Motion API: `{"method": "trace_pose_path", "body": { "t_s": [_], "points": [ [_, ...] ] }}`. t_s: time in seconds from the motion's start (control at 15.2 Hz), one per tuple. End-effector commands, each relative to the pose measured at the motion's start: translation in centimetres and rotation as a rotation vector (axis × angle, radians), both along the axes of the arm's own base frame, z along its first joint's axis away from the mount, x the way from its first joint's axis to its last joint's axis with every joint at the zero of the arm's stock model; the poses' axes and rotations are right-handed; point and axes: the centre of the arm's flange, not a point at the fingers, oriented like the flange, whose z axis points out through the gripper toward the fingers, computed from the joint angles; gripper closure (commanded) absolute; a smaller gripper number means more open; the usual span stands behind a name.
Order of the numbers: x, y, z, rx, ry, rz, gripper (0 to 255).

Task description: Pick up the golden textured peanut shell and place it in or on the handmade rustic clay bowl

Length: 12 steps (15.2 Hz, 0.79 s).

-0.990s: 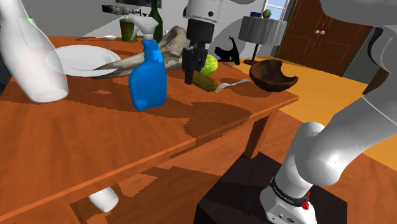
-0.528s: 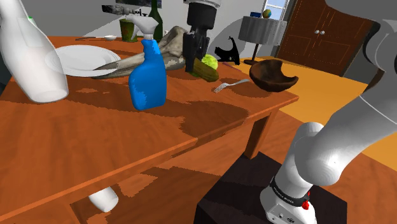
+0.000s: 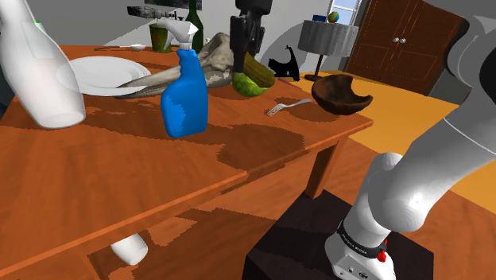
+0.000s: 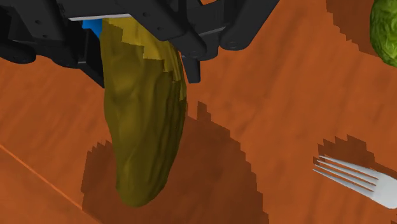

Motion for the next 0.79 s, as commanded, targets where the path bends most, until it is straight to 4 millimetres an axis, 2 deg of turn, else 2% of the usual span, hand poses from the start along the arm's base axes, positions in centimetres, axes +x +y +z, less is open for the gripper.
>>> {"method": "trace_pose_path", "body": {
  "t_s": [0.0, 0.2, 0.73],
  "points": [
    [0.1, 0.0, 1.0, 0.000, 0.000, 0.000, 255],
    [0.1, 0.0, 2.2, 0.000, 0.000, 0.000, 255],
    [-3.1, -10.1, 2.0, 0.000, 0.000, 0.000, 255]
  ]
}}
